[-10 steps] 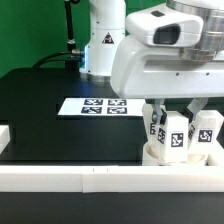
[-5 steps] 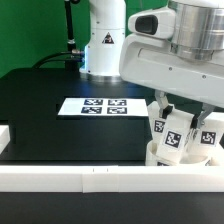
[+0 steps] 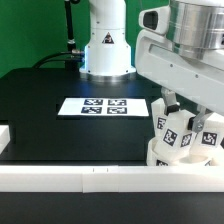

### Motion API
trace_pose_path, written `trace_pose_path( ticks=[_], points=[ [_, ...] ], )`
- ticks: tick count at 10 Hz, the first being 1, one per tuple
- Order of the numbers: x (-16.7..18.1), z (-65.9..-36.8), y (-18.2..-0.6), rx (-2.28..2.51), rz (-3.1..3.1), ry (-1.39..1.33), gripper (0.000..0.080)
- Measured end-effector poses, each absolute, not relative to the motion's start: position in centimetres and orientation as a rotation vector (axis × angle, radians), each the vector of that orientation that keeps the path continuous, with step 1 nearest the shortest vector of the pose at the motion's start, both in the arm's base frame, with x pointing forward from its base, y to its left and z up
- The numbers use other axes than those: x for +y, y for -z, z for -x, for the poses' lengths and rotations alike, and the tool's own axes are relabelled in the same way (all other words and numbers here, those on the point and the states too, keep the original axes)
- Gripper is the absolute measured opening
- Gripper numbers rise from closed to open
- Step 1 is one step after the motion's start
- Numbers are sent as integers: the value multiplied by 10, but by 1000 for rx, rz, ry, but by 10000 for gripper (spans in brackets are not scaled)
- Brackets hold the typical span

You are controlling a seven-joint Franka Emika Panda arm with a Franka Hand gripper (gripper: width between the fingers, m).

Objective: Assemble stool

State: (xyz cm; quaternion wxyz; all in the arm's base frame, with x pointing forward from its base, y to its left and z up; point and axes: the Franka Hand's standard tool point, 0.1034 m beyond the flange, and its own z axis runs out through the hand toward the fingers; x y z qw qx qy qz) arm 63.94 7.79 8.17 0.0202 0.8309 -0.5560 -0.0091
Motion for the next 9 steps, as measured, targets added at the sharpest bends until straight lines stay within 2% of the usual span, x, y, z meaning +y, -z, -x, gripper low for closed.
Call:
trace_pose_path(
  ticks=[5, 9],
  points=[
    [77, -638, -81, -2570, -2030, -56, 334],
    [83, -639, -81, -2856, -1651, 9, 334]
  ],
)
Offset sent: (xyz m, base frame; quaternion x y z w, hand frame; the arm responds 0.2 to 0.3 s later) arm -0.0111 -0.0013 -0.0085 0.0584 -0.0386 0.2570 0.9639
